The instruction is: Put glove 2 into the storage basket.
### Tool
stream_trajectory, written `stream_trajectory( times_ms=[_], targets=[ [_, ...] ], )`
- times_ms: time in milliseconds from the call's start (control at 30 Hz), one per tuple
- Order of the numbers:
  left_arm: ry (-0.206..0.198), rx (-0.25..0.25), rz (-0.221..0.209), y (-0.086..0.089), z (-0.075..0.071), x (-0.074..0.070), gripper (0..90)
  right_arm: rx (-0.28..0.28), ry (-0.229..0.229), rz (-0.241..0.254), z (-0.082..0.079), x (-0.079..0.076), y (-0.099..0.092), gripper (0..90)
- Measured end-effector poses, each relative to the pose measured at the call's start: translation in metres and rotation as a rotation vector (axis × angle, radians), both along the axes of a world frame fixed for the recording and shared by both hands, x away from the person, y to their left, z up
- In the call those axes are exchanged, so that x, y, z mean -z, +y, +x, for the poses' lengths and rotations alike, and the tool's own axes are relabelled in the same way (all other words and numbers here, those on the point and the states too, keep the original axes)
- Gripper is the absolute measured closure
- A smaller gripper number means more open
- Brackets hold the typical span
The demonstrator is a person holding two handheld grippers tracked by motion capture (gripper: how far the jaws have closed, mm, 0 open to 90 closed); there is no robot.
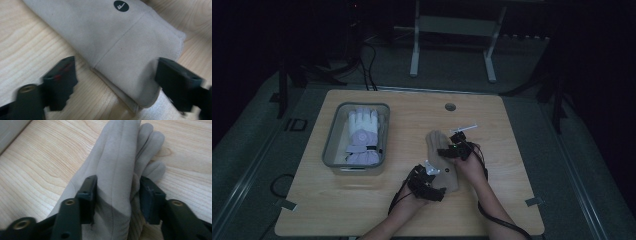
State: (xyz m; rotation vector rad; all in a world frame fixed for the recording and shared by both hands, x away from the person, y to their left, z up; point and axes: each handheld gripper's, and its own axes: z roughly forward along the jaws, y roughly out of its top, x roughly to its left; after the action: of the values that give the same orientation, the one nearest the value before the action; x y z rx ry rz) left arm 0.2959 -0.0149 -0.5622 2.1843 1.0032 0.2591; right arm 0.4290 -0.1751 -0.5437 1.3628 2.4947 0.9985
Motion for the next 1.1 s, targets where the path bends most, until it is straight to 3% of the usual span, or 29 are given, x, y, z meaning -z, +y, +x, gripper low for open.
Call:
stream_trajectory(
  times_ms=[67,167,233,267,333,433,633,800,1100],
  targets=[
    [-0.022,0.015,0.022,-0.003,-0.001,0.0,27.5,0.009,0.005,0.008,-0.001,0.0,0.001,57.0],
    [-0.038,0.028,0.016,-0.006,-0.002,-0.001,47.2,0.015,0.005,0.024,-0.002,0.001,0.0,60.1],
    [-0.033,0.035,0.005,-0.005,-0.002,-0.001,64.6,0.012,0.005,0.029,-0.003,0.001,0.0,61.0],
    [-0.03,0.043,-0.002,-0.004,-0.001,-0.001,64.6,0.006,0.004,0.035,-0.004,0.002,0.001,61.8],
    [-0.015,0.052,-0.015,-0.003,0.0,-0.001,73.2,-0.004,-0.002,0.04,-0.006,0.002,0.002,64.0],
    [0.001,0.059,-0.017,-0.001,0.001,-0.002,76.7,0.006,0.0,0.069,-0.007,0.002,0.0,67.1],
    [-0.021,0.043,-0.007,0.011,0.0,-0.009,78.3,0.019,-0.008,0.105,-0.008,-0.007,-0.003,68.8],
    [-0.039,0.034,-0.013,0.02,-0.001,-0.018,78.6,0.019,-0.017,0.155,-0.007,-0.021,-0.003,68.9],
    [-0.09,0.01,-0.022,0.041,-0.002,-0.044,78.8,-0.004,-0.062,0.191,-0.006,-0.05,0.009,68.9]
  ],
)
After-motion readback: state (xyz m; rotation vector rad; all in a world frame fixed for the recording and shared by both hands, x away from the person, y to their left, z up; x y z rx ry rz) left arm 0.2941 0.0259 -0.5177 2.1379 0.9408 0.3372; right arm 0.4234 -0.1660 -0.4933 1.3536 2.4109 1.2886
